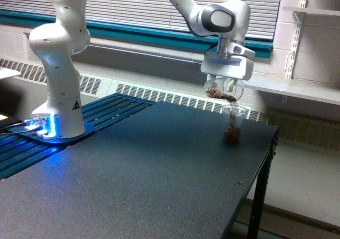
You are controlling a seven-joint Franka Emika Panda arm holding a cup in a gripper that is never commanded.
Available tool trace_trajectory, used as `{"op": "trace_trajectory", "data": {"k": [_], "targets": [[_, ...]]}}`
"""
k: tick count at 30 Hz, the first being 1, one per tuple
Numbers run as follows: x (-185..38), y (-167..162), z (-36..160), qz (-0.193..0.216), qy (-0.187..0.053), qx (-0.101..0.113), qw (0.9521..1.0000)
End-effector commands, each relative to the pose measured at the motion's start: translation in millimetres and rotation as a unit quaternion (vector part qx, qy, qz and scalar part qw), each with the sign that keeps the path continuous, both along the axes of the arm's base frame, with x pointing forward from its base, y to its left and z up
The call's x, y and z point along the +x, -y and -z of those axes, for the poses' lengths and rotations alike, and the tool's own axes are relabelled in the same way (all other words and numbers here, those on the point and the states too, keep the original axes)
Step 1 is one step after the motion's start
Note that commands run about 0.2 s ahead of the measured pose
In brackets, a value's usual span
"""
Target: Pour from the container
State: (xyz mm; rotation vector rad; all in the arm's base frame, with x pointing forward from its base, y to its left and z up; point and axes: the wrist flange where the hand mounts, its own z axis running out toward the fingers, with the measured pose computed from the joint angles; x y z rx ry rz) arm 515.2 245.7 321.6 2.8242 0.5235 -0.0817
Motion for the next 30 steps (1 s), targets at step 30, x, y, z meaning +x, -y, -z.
{"op": "trace_trajectory", "data": {"k": [30], "targets": [[-4.0,-19.1,-16.9,-0.034,-0.038,-0.056,0.9971]]}}
